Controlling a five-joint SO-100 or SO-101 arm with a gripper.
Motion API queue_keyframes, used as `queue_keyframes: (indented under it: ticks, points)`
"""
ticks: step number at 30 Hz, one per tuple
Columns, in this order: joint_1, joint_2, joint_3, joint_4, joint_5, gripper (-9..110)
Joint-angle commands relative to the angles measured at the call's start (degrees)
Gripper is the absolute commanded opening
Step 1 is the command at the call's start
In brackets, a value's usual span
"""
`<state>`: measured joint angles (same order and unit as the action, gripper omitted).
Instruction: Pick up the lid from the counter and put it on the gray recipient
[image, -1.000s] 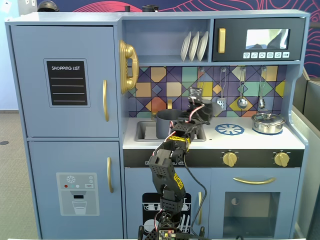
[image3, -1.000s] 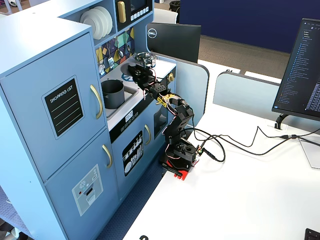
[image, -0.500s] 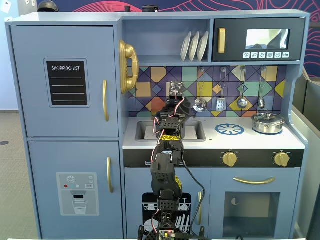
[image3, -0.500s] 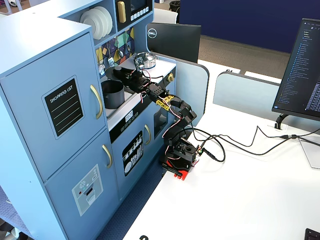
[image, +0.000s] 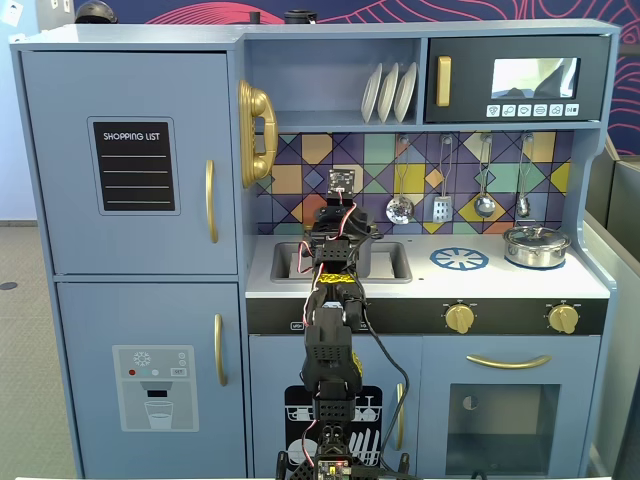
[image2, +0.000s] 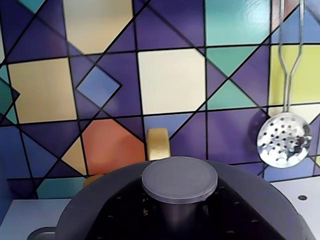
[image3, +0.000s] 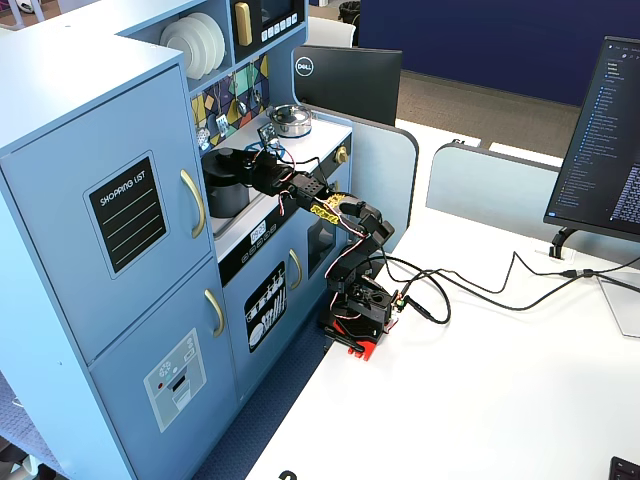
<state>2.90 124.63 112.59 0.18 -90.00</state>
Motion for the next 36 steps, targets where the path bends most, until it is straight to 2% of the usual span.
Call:
queue_keyframes:
  ticks: [1, 14, 36]
  points:
    - [-0.1, -0.6, -0.8, -3.8, -0.7, 0]
    - [-0.1, -6.0, -0.7, -7.2, -0.8, 0]
    - [-0.1, -1.8, 2.5, -4.0, -1.8, 0]
